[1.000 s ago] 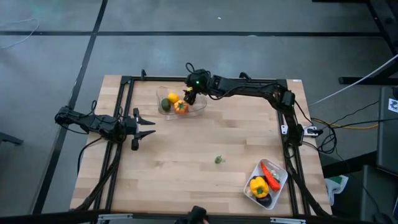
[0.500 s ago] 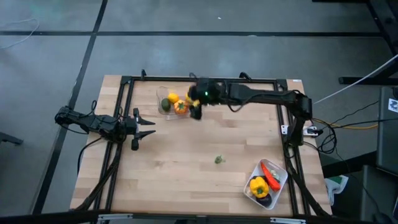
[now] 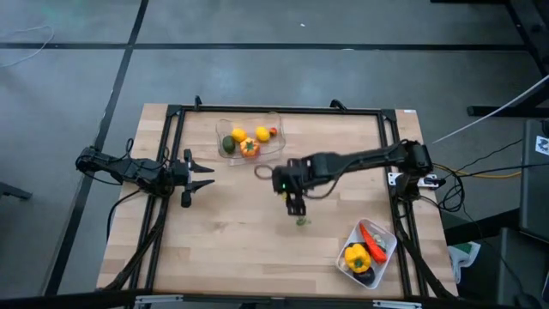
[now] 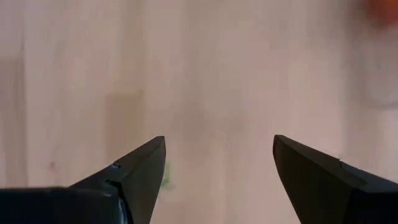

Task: Sort produce into baskets
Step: Put the green chili pepper into the white bin

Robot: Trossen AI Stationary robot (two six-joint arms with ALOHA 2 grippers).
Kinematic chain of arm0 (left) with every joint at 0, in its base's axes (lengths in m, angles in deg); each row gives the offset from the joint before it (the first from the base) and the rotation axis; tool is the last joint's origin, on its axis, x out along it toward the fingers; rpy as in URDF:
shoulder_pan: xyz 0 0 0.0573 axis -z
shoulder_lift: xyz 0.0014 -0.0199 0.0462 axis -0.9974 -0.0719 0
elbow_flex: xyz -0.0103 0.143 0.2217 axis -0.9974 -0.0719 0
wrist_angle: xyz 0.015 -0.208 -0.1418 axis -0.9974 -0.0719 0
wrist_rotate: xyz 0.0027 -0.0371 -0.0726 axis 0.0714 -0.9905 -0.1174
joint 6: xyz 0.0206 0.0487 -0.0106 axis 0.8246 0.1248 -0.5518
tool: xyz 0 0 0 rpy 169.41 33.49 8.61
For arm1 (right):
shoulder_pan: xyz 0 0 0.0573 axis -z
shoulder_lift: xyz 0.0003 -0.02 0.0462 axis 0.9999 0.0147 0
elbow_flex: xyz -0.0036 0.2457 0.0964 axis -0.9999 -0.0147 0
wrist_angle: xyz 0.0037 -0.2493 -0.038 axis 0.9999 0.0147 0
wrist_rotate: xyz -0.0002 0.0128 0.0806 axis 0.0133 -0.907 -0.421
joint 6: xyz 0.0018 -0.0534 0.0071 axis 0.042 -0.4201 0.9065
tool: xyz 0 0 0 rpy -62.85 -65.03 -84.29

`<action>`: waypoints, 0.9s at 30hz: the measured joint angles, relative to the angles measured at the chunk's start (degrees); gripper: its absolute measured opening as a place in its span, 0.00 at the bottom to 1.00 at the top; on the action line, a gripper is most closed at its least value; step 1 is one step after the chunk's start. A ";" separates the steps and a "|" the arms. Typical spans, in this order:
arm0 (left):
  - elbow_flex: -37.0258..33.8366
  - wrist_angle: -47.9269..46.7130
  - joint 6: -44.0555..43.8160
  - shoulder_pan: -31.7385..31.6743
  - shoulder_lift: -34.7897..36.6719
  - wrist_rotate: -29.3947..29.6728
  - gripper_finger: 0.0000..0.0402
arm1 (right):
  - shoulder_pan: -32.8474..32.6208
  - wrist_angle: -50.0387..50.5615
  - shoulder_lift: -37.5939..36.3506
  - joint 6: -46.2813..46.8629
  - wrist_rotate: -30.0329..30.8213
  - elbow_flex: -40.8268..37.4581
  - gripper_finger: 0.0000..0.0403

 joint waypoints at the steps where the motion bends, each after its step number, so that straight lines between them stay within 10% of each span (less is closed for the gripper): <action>1: 0.00 0.01 -0.02 0.02 -0.06 0.00 0.39 | -0.99 0.24 0.02 0.33 -0.59 -0.91 0.73; 27: 0.01 0.01 -1.38 0.01 -0.13 0.00 0.39 | -11.14 -16.65 0.66 3.31 0.08 -23.39 0.73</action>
